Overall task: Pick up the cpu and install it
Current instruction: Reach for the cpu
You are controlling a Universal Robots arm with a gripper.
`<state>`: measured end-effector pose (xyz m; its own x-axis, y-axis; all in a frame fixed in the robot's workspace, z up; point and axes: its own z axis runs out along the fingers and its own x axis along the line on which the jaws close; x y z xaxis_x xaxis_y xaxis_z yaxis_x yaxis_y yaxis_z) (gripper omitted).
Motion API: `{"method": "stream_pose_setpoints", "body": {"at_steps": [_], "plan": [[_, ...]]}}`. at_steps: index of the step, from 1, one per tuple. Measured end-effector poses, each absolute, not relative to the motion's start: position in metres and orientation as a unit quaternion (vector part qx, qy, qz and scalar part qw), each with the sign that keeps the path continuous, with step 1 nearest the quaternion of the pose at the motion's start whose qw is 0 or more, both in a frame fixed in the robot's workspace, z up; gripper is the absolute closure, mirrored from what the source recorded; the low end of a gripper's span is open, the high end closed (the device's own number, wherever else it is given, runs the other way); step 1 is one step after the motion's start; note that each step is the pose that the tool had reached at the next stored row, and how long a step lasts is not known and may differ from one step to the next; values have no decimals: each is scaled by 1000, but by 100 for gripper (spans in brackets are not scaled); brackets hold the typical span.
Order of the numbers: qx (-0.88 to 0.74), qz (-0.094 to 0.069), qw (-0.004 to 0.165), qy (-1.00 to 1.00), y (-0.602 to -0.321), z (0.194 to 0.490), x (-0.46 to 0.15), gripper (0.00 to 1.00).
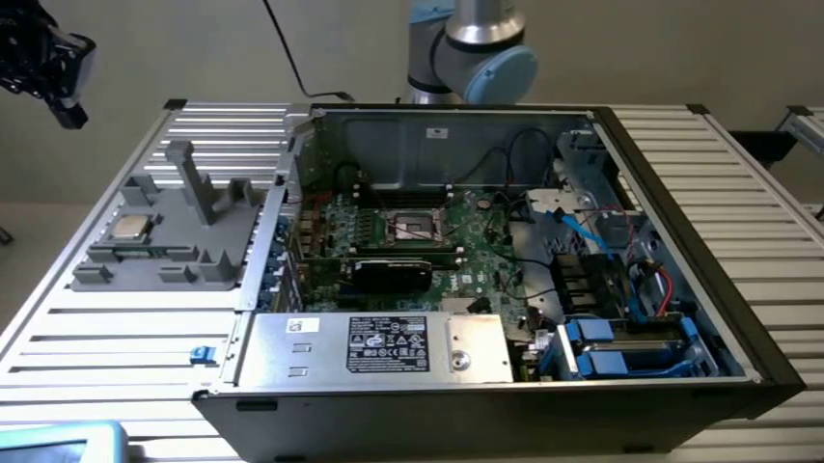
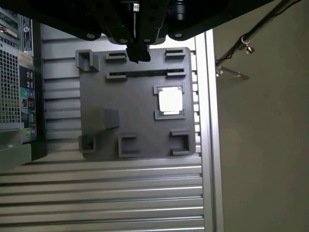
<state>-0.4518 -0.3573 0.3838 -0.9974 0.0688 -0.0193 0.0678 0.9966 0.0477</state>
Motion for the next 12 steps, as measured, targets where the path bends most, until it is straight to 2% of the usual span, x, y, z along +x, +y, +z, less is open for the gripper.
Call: {"method": "stream_pose_setpoints", "body": {"at_steps": [12], "plan": [[16,24,10,1000,-344,379,-476,89]]}}
